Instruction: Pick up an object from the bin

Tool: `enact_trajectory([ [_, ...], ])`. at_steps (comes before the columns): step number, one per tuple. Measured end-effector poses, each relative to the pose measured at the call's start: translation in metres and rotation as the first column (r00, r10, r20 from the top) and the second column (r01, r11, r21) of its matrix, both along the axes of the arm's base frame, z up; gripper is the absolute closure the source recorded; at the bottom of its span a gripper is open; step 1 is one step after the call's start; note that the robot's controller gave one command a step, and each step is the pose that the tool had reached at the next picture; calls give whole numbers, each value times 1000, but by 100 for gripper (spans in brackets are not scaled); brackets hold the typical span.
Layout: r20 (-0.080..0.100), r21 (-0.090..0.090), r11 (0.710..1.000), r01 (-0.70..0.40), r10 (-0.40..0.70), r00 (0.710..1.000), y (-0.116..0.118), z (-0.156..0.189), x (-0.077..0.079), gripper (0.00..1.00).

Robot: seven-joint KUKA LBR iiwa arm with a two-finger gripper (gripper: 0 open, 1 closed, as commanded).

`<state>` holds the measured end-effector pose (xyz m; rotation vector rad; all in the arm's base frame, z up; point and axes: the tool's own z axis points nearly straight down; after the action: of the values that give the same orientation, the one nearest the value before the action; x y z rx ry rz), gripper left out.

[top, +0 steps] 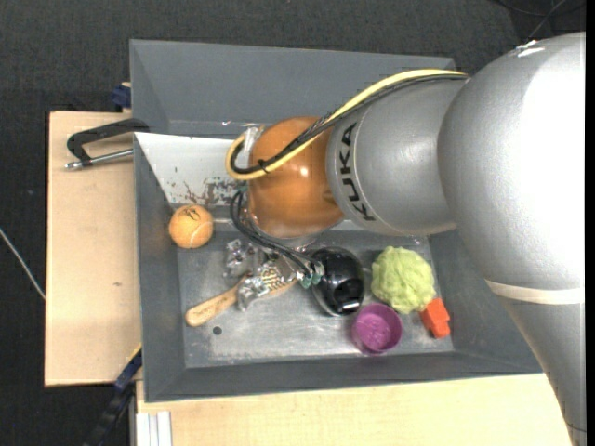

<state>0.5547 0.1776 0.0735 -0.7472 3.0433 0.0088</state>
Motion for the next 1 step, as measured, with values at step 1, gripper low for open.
enact_trajectory([
  [1, 0, 0, 1000, 0, 0, 1000, 0, 0, 0, 100],
])
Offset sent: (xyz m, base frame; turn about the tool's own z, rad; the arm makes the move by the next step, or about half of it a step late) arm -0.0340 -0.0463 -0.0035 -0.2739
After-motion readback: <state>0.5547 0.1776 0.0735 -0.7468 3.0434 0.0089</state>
